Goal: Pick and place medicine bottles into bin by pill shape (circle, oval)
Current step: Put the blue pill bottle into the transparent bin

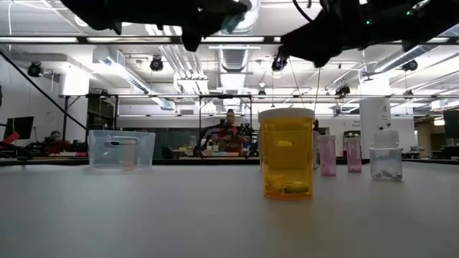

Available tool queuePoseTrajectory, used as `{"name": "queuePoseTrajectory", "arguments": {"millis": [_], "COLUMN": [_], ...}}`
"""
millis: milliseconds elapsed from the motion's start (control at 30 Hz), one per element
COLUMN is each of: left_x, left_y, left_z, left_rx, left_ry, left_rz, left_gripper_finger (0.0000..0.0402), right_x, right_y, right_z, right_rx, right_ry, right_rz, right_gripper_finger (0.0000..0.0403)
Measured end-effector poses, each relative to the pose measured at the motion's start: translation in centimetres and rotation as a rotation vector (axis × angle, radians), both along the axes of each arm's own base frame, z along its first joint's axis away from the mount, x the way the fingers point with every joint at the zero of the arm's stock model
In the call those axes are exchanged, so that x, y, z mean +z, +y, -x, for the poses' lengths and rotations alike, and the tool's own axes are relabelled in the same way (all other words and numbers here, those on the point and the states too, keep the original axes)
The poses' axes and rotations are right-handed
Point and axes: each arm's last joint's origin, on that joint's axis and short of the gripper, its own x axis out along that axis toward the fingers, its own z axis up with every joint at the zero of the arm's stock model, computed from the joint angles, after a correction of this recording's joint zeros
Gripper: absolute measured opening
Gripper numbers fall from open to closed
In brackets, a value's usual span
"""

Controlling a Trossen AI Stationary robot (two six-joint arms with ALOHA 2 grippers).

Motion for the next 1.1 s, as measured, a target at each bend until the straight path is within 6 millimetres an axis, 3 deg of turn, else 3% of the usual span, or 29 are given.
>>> {"name": "queuePoseTrajectory", "arguments": {"millis": [300,567,1100], "left_x": [0.0,-0.5,-1.0], "left_y": [-0.1,-0.1,-0.2], "left_z": [0.9,0.9,1.0], "left_rx": [-0.033,-0.047,-0.078], "left_ry": [-0.094,-0.079,-0.051], "left_rz": [0.001,-0.002,-0.006], "left_gripper_finger": [0.0086,0.0086,0.0086], "right_x": [-0.7,0.3,0.8], "right_y": [0.6,1.1,1.1], "right_z": [-5.0,-8.8,-9.4], "right_rx": [0.079,0.142,0.162], "right_ry": [-0.074,-0.092,-0.109], "right_rz": [0.004,0.058,0.084], "right_gripper_finger": [0.0214,0.0214,0.0202]}}
